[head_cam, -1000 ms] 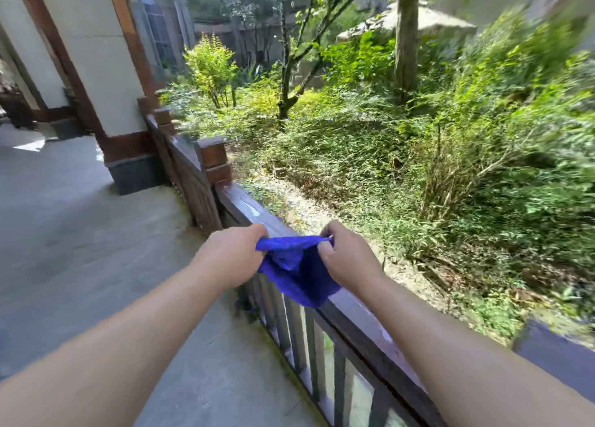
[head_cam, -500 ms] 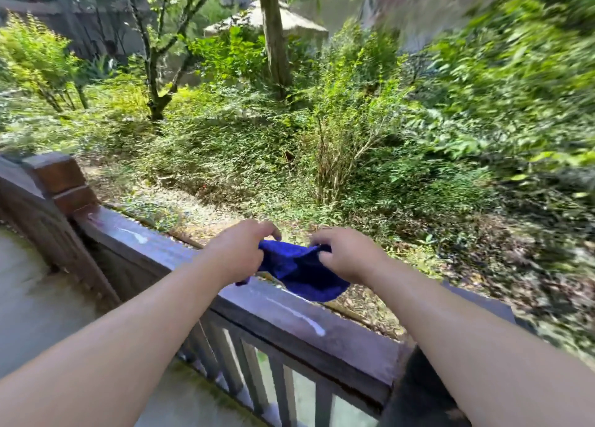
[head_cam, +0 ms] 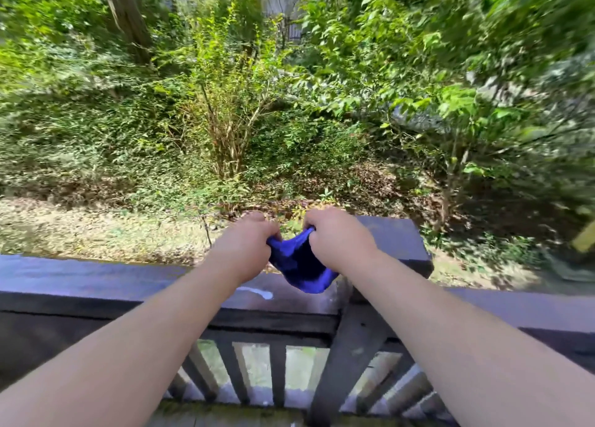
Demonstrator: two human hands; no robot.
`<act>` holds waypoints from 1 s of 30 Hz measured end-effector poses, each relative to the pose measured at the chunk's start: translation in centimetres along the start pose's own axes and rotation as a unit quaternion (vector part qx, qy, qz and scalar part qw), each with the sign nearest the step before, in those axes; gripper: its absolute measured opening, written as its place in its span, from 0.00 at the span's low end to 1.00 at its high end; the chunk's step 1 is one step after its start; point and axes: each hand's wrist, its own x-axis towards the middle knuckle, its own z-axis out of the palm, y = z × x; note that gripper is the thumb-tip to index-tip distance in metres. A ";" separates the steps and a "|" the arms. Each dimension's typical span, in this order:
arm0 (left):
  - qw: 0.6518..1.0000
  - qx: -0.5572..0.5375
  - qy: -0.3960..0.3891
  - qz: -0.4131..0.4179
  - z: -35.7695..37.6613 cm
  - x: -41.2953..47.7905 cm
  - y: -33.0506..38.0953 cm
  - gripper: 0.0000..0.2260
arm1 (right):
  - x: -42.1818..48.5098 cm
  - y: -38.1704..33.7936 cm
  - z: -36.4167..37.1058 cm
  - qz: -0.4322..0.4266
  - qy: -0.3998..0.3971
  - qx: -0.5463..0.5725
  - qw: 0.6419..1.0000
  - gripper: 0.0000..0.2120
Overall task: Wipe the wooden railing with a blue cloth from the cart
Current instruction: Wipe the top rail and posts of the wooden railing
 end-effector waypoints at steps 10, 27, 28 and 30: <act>0.996 0.039 -0.065 -0.036 5.0 -3.2 -2.1 0.14 | -1.3 -1.9 8.6 0.043 -0.081 0.079 0.993 0.10; 0.994 0.068 -0.085 0.018 11.5 -6.7 -1.5 0.17 | -5.7 3.3 19.6 0.054 -0.019 -0.020 0.998 0.43; 0.995 0.050 -0.081 0.016 11.8 -6.6 -1.9 0.17 | -5.7 3.2 19.7 0.058 -0.016 -0.020 0.998 0.43; 0.997 0.055 -0.051 0.030 11.9 -6.5 -2.4 0.15 | -5.7 3.0 19.8 0.064 -0.006 -0.023 0.998 0.42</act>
